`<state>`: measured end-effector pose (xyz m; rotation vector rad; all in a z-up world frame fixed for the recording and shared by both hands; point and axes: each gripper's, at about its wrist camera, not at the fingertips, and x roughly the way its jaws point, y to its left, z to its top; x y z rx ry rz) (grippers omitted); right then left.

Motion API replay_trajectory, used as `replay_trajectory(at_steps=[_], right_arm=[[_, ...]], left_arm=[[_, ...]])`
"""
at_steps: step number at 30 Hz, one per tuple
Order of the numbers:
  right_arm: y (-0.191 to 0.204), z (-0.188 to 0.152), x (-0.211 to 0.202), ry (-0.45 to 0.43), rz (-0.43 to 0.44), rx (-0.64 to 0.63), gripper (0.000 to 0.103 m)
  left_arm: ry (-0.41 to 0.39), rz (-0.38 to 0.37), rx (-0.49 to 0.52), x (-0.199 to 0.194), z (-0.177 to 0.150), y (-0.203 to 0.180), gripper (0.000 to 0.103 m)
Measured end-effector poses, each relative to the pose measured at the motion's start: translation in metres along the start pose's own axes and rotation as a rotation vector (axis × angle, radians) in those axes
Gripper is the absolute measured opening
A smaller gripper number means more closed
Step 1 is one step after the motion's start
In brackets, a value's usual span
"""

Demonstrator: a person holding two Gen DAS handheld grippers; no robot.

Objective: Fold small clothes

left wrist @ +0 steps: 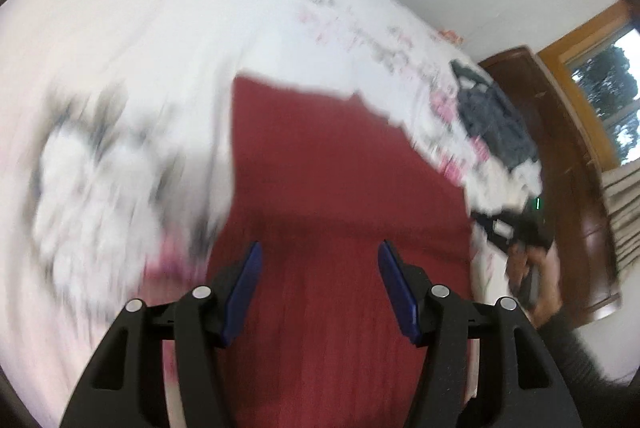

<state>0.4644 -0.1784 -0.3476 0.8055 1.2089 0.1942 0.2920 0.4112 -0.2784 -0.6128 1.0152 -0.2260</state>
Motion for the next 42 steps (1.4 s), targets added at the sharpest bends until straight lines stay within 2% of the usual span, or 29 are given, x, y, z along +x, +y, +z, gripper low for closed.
replay_trajectory(at_steps=[2, 4, 5, 8, 10, 11, 13, 16, 18, 20, 22, 23, 24, 25, 26, 28, 29, 31, 36, 37, 40, 42], right_arm=[[0.003, 0.005, -0.009, -0.02, 0.018, -0.014, 0.011], [0.015, 0.006, -0.003, 0.016, 0.031, -0.064, 0.011], [0.019, 0.005, 0.001, 0.03, 0.027, -0.083, 0.011], [0.029, -0.001, 0.027, 0.093, 0.021, -0.128, 0.011], [0.025, -0.005, 0.044, 0.124, 0.006, -0.126, 0.011], [0.018, -0.006, 0.049, 0.132, -0.004, -0.114, 0.004], [0.003, -0.004, 0.055, 0.136, -0.012, -0.08, 0.0], [-0.005, -0.002, 0.043, 0.114, 0.006, -0.061, 0.0], [0.003, -0.005, 0.028, 0.106, 0.041, -0.09, 0.008], [0.012, -0.013, 0.022, 0.119, 0.082, -0.126, 0.009], [0.017, -0.023, 0.029, 0.159, 0.075, -0.171, 0.009], [0.016, -0.028, 0.036, 0.185, 0.06, -0.18, 0.008], [0.012, -0.032, 0.047, 0.209, 0.02, -0.19, 0.003], [0.007, -0.034, 0.052, 0.207, -0.009, -0.197, 0.0], [0.003, -0.036, 0.053, 0.204, -0.002, -0.183, 0.0], [0.001, -0.036, 0.043, 0.187, 0.023, -0.141, 0.0], [0.003, -0.037, 0.037, 0.176, 0.036, -0.141, 0.006], [0.004, -0.043, 0.019, 0.156, 0.066, -0.135, 0.007], [-0.018, -0.073, -0.023, 0.156, 0.071, -0.114, 0.008], [-0.024, -0.081, -0.032, 0.159, 0.066, -0.111, 0.01], [-0.049, -0.114, -0.057, 0.191, 0.034, -0.096, 0.029], [-0.067, -0.139, -0.073, 0.208, -0.003, -0.089, 0.032]], left_arm=[[0.0, -0.026, -0.016, 0.012, 0.036, 0.003, 0.062], [0.006, -0.025, -0.016, 0.029, 0.064, 0.004, 0.062], [0.028, -0.049, -0.027, 0.044, 0.08, 0.005, 0.062], [0.078, -0.069, -0.065, 0.083, 0.105, 0.013, 0.062], [0.109, -0.049, -0.082, 0.106, 0.109, 0.018, 0.061], [0.138, -0.032, -0.091, 0.121, 0.109, 0.023, 0.061], [0.19, 0.055, -0.097, 0.145, 0.102, 0.034, 0.06], [0.181, 0.075, -0.099, 0.145, 0.101, 0.04, 0.056], [0.153, 0.061, -0.087, 0.131, 0.102, 0.035, 0.055], [0.134, -0.065, -0.049, 0.113, 0.093, 0.021, 0.055], [0.163, -0.117, 0.017, 0.107, 0.076, 0.007, 0.055], [0.184, -0.097, 0.034, 0.11, 0.069, 0.009, 0.055], [0.211, -0.054, 0.047, 0.118, 0.063, 0.011, 0.055], [0.245, 0.017, 0.06, 0.13, 0.056, 0.018, 0.05], [0.25, 0.024, 0.058, 0.134, 0.052, 0.023, 0.045], [0.233, 0.005, 0.025, 0.13, 0.052, 0.028, 0.045], [0.225, 0.004, 0.015, 0.124, 0.052, 0.028, 0.045], [0.208, 0.009, 0.024, 0.115, 0.052, 0.024, 0.049], [0.169, -0.043, -0.007, 0.06, 0.018, 0.027, 0.057], [0.159, -0.054, -0.024, 0.045, 0.005, 0.029, 0.059], [0.166, -0.036, -0.049, 0.007, -0.041, 0.043, 0.062], [0.188, -0.027, -0.076, -0.008, -0.07, 0.051, 0.062]])
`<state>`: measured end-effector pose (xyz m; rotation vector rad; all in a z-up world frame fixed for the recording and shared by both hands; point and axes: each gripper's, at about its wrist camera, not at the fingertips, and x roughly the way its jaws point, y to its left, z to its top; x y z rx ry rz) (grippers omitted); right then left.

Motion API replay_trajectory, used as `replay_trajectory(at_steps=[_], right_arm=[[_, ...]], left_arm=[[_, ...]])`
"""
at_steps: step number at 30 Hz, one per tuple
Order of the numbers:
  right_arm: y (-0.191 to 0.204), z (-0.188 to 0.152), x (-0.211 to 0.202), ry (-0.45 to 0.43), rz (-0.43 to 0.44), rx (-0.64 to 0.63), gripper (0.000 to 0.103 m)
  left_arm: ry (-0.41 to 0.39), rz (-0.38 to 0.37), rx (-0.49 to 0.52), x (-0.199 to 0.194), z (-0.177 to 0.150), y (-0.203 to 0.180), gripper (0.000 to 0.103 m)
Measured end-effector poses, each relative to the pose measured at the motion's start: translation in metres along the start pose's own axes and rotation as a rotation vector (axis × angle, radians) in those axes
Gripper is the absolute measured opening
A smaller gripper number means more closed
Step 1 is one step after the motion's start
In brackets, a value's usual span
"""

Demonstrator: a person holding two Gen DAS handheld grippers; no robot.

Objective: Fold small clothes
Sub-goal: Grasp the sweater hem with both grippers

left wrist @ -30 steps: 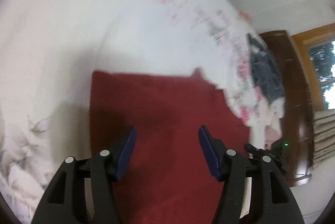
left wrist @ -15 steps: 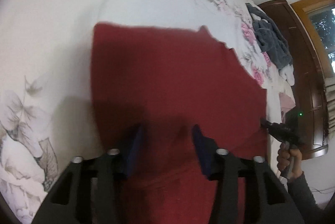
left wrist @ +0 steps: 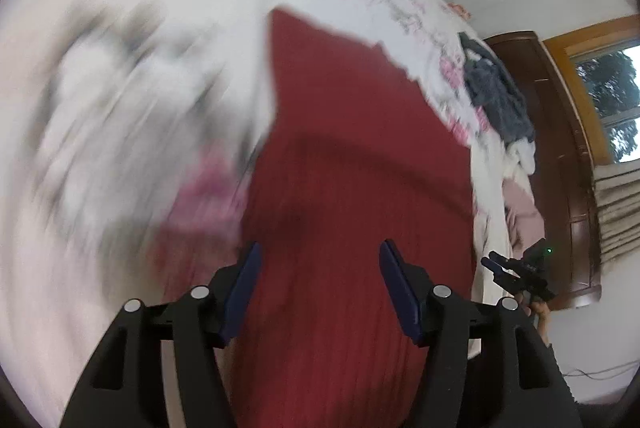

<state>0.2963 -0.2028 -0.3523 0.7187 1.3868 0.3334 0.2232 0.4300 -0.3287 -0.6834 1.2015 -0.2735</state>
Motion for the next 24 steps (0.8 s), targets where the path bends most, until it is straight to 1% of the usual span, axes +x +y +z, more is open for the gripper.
replay_trajectory(at_steps=[1, 2, 3, 4, 5, 6, 9, 10, 11, 13, 14, 16, 19, 21, 24], right_arm=[[-0.009, -0.014, -0.006, 0.009, -0.012, 0.007, 0.032], [-0.015, -0.026, -0.009, 0.019, -0.021, 0.015, 0.034], [-0.023, -0.044, -0.012, 0.038, -0.031, 0.029, 0.036], [-0.031, -0.058, -0.014, 0.056, -0.035, 0.042, 0.042], [-0.037, -0.068, -0.017, 0.071, -0.038, 0.051, 0.043], [-0.043, -0.083, -0.018, 0.085, -0.046, 0.064, 0.043], [-0.052, -0.114, -0.018, 0.13, -0.057, 0.071, 0.043], [-0.051, -0.123, -0.017, 0.142, -0.056, 0.07, 0.044], [-0.054, -0.131, -0.019, 0.15, -0.056, 0.065, 0.047], [-0.051, -0.142, -0.015, 0.165, -0.071, 0.048, 0.05], [-0.051, -0.145, -0.012, 0.167, -0.074, 0.049, 0.05], [-0.054, -0.156, -0.008, 0.175, -0.078, 0.056, 0.05], [-0.054, -0.17, -0.006, 0.177, -0.075, 0.061, 0.05], [-0.056, -0.178, -0.01, 0.18, -0.066, 0.055, 0.051], [-0.049, -0.188, -0.008, 0.188, -0.057, 0.022, 0.051]], left_arm=[[0.021, 0.004, -0.021, -0.007, -0.021, 0.008, 0.062], [0.032, 0.015, -0.032, -0.012, -0.035, 0.015, 0.062], [0.041, 0.034, -0.039, -0.017, -0.052, 0.021, 0.062], [0.052, 0.047, -0.042, -0.02, -0.063, 0.025, 0.062], [0.072, 0.051, -0.057, -0.024, -0.08, 0.032, 0.063], [0.092, 0.047, -0.072, -0.026, -0.092, 0.038, 0.064], [0.145, 0.054, -0.103, -0.026, -0.124, 0.049, 0.064], [0.159, 0.055, -0.113, -0.026, -0.132, 0.051, 0.064], [0.179, 0.046, -0.127, -0.024, -0.141, 0.054, 0.064], [0.197, 0.024, -0.141, -0.021, -0.153, 0.056, 0.066], [0.204, 0.018, -0.147, -0.018, -0.158, 0.057, 0.069], [0.214, 0.025, -0.163, -0.012, -0.165, 0.061, 0.069], [0.224, 0.008, -0.188, -0.007, -0.172, 0.061, 0.071], [0.242, -0.003, -0.166, -0.003, -0.176, 0.054, 0.072], [0.269, 0.005, -0.121, 0.001, -0.18, 0.048, 0.072]])
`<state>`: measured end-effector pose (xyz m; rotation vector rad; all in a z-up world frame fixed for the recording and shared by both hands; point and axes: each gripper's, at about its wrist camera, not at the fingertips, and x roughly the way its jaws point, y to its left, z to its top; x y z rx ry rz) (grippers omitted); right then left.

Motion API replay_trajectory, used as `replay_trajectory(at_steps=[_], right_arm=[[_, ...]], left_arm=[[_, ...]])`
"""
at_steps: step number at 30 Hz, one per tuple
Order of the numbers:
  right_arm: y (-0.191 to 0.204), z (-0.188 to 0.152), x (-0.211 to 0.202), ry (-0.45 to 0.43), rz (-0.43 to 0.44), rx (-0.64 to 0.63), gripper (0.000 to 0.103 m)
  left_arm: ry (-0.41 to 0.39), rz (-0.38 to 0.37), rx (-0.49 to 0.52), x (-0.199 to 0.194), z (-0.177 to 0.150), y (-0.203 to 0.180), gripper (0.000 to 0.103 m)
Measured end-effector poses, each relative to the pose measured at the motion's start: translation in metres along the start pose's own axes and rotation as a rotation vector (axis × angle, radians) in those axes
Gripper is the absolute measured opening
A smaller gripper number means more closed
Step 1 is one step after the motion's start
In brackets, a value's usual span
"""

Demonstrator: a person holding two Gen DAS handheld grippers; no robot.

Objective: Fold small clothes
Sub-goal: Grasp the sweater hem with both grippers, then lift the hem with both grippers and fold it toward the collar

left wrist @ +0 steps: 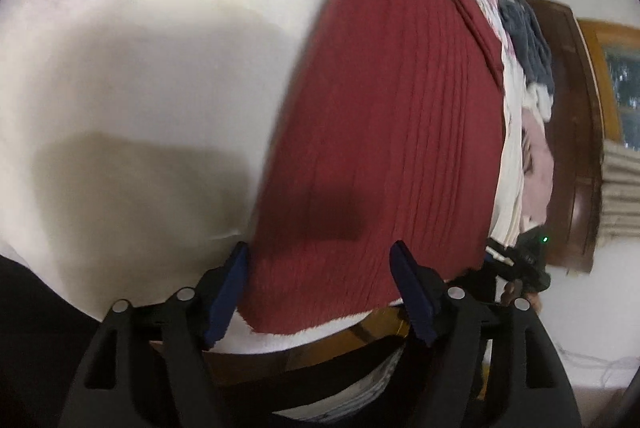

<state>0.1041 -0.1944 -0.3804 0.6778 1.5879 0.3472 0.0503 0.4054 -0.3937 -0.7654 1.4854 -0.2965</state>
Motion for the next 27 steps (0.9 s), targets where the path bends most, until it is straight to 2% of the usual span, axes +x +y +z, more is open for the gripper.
replay_trajectory(at_steps=[2, 4, 6, 10, 14, 16, 18, 21, 25, 27], right_arm=[[0.006, -0.002, 0.002, 0.01, 0.012, 0.0, 0.053], [0.012, -0.002, 0.004, 0.021, 0.037, -0.003, 0.053], [0.017, -0.003, 0.005, 0.024, 0.042, -0.015, 0.053], [0.01, -0.001, 0.01, 0.033, 0.021, 0.004, 0.052], [0.01, -0.001, 0.012, 0.034, 0.042, 0.02, 0.051], [0.007, -0.003, 0.01, 0.041, 0.044, 0.013, 0.051], [0.012, -0.001, 0.016, 0.043, 0.047, 0.015, 0.05], [0.014, 0.001, 0.018, 0.044, 0.053, 0.02, 0.049], [0.002, -0.003, 0.012, 0.054, 0.06, 0.025, 0.032], [0.001, -0.005, 0.01, 0.05, 0.063, 0.026, 0.027]], left_arm=[[0.008, -0.01, -0.002, 0.001, -0.002, -0.001, 0.072], [0.008, -0.069, 0.004, 0.0, -0.005, -0.005, 0.072], [0.003, -0.092, 0.026, -0.001, -0.006, -0.011, 0.072], [0.026, -0.042, 0.008, 0.009, -0.001, -0.004, 0.072], [0.029, -0.057, 0.0, 0.009, -0.003, -0.002, 0.069], [0.034, -0.06, 0.011, 0.011, -0.006, -0.004, 0.051], [0.057, -0.064, -0.003, 0.016, -0.008, 0.0, 0.018], [0.061, -0.074, -0.033, 0.019, -0.01, 0.007, 0.012], [0.043, -0.106, -0.065, 0.018, -0.015, 0.009, 0.009], [0.034, -0.118, -0.072, 0.016, -0.016, 0.01, 0.008]])
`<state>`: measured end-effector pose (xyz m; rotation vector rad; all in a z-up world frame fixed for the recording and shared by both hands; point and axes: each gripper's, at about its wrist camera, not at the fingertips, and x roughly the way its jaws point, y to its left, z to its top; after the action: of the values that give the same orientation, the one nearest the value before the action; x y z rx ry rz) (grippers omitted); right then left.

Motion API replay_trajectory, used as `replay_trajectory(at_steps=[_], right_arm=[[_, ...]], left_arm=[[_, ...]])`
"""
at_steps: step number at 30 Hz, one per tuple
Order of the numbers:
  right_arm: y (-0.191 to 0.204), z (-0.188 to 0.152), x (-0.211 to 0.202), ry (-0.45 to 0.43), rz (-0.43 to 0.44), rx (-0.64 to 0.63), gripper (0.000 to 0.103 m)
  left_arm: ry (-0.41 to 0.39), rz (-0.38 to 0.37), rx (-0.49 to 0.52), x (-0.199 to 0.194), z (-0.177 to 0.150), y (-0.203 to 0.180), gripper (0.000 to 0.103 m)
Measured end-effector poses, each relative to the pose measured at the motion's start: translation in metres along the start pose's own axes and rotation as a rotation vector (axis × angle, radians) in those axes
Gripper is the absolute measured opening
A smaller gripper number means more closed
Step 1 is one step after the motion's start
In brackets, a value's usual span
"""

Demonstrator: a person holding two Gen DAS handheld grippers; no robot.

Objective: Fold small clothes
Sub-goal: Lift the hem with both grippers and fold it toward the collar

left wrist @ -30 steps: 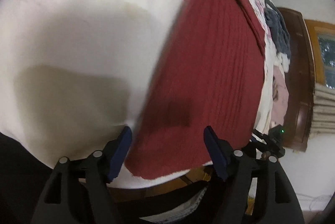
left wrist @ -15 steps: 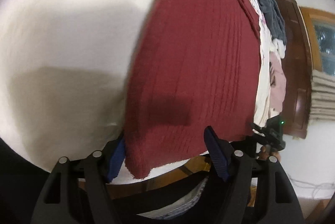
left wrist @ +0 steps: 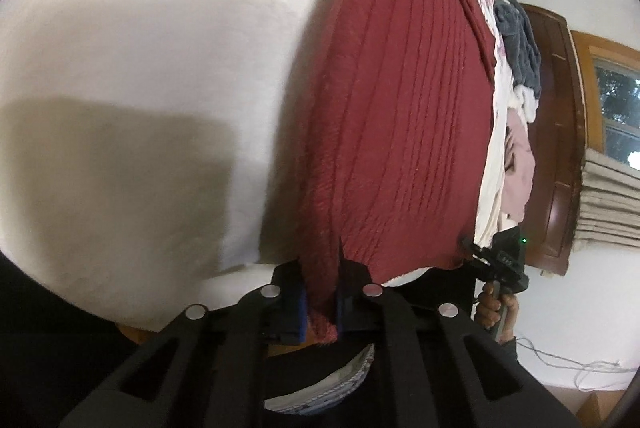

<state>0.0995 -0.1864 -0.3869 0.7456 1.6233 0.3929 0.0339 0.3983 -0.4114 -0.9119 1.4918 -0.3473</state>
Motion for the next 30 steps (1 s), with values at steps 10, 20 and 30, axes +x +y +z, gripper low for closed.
replay_trajectory(at_steps=[10, 20, 30], right_arm=[[0.002, -0.001, -0.007, -0.03, 0.004, -0.001, 0.006], [0.018, -0.004, -0.048, -0.111, 0.157, -0.013, 0.005], [0.082, 0.037, -0.102, -0.187, 0.262, -0.095, 0.005]], left_arm=[[-0.041, -0.044, 0.0, -0.008, -0.003, -0.004, 0.006], [-0.15, -0.2, 0.024, -0.047, -0.015, -0.035, 0.006], [-0.235, -0.298, 0.112, -0.099, 0.015, -0.097, 0.006]])
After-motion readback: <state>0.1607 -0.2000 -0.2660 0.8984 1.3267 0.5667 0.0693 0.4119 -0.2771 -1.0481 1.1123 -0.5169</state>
